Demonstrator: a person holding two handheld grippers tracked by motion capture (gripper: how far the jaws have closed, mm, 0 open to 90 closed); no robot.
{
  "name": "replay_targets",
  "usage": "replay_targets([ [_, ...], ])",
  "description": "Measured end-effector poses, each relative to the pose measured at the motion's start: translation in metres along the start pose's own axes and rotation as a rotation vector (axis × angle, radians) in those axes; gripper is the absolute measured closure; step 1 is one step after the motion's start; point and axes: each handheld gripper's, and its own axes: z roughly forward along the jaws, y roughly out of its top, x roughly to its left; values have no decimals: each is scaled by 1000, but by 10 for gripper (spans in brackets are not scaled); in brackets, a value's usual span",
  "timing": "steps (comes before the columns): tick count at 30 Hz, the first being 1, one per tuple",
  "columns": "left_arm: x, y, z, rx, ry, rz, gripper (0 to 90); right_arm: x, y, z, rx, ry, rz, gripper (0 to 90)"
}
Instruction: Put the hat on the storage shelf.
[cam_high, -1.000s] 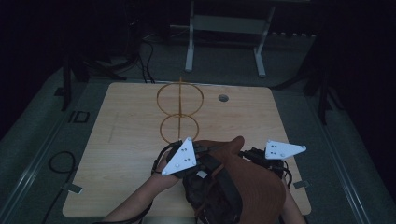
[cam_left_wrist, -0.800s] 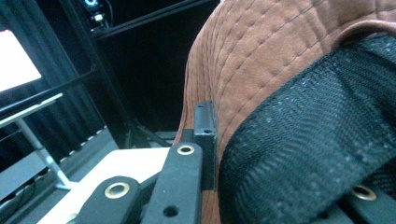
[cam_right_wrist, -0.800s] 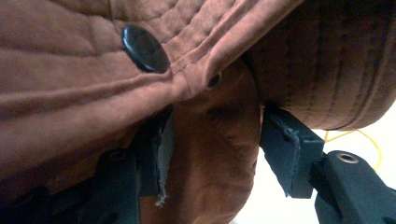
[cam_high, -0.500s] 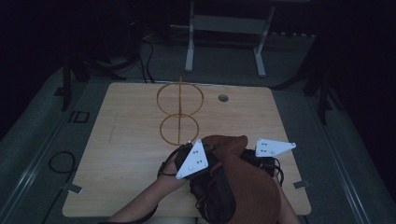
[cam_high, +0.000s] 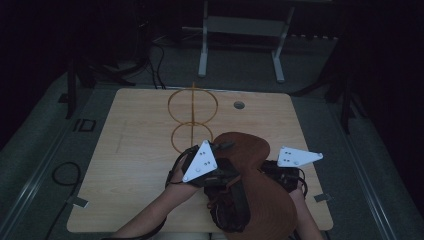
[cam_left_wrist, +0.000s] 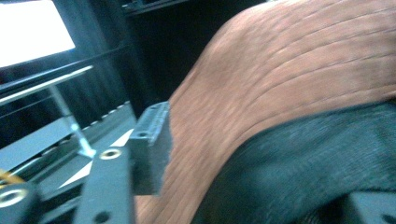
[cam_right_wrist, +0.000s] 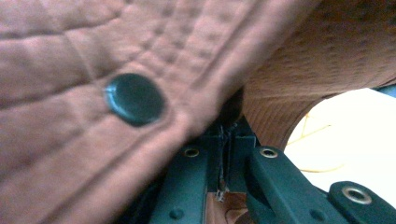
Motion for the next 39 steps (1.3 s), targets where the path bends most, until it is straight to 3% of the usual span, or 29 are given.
replay_targets([
  [2,1,1,-3,14,6,0,404,-1,3,-5,-12,-14,0,877],
  [9,13,-6,-17,21,9,-68,404,-14,11,-24,-67,-70,29,877],
  [21,26,-39,-43,103,59,-122,403,-54,31,-44,-114,-219,53,877],
  [27,32,-66,-65,156,98,-161,390,-76,42,-39,-122,-277,67,876],
  [39,40,-127,-113,229,203,-276,385,-121,71,-26,-151,-330,102,876],
])
